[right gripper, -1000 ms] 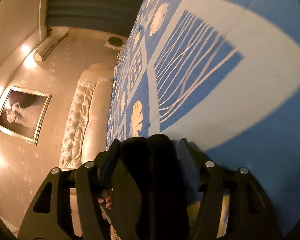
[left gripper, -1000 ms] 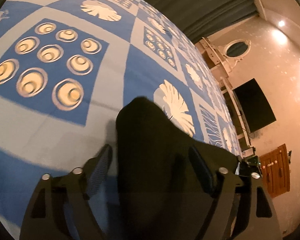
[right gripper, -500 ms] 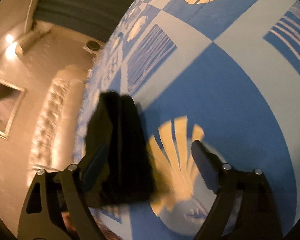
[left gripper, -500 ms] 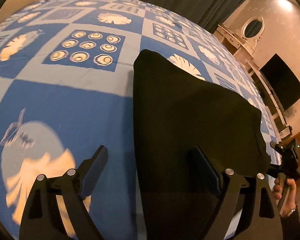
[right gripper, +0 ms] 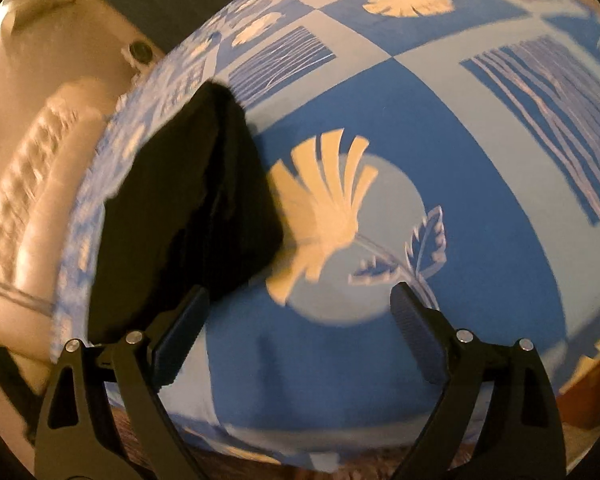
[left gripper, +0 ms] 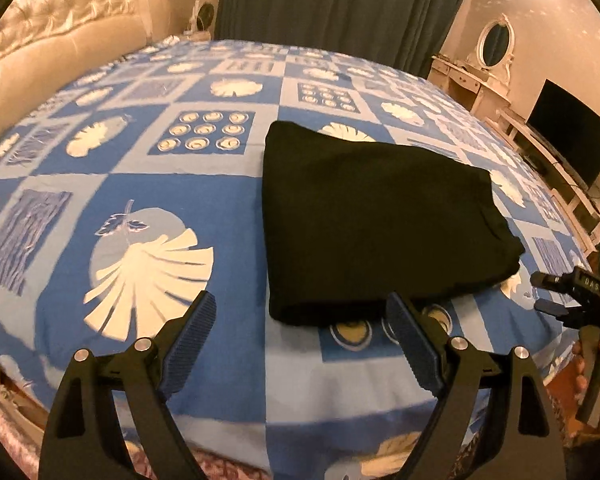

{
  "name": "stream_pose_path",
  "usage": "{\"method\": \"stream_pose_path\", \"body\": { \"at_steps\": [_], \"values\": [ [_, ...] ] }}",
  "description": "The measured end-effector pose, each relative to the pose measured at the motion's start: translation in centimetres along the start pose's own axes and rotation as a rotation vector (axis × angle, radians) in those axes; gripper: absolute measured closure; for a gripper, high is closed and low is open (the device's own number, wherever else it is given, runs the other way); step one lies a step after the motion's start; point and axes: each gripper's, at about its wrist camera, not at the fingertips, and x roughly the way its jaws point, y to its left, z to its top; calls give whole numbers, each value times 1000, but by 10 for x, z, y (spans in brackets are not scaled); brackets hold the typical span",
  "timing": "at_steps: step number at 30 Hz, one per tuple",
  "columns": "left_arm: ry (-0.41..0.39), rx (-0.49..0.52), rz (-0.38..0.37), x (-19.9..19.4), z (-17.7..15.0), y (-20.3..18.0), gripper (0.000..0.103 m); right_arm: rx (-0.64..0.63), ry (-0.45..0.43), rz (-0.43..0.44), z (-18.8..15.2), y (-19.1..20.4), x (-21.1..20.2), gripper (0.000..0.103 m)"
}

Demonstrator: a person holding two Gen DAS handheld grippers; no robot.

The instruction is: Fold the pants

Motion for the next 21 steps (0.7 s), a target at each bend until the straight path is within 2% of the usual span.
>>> {"method": "stream_pose_path", "body": {
  "at_steps": [4, 10, 16, 21],
  "values": [
    [-14, -5, 21, -15, -11, -6, 17, -125, -28, -67, -29, 32, -18, 11],
    [-38, -33, 39, -27, -24, -9, 17, -339, -153, -140, -62, 77, -38, 11],
    [-42, -39, 53, -21, -29, -14, 17, -400, -204, -155, -56, 88, -35, 11],
    [-23, -6, 60, -17, -31, -21, 17, -385, -185, -149, -55, 86, -28, 11]
  ]
}}
